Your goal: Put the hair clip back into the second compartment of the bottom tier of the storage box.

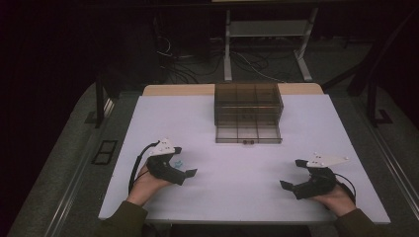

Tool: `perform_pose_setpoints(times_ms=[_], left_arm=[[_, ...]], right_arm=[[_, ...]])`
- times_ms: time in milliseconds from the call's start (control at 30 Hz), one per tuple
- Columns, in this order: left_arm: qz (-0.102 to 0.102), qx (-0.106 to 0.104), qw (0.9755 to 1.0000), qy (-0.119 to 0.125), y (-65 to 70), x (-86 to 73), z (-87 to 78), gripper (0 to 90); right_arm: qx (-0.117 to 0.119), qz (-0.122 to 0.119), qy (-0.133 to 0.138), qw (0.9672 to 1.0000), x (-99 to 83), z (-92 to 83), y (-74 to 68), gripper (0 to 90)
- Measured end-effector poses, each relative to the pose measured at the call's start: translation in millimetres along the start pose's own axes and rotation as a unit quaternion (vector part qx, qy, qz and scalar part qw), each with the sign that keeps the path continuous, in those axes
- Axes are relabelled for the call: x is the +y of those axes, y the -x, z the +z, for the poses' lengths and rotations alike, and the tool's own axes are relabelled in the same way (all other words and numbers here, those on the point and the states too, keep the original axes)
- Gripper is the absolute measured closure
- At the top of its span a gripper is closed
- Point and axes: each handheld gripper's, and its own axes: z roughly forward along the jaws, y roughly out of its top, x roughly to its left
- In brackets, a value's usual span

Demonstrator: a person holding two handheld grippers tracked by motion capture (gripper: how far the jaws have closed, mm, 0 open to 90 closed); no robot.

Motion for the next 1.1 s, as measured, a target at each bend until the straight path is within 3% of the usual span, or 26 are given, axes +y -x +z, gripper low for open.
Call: perform_pose_setpoints(times_ms=[767, 1100], left_arm=[[0.004, 0.005, 0.9999, 0.009, -14.7, 11.5, 2.4, 2.5], [0.003, 0.029, 0.9996, 0.003, -21.3, 8.3, -1.5, 8.7]], right_arm=[[0.001, -0.004, 0.000, 1.0000, -0.5, 0.3, -1.1, 0.2], [0.000, -0.005, 0.000, 1.0000, -0.4, 0.2, -1.6, 0.2]])
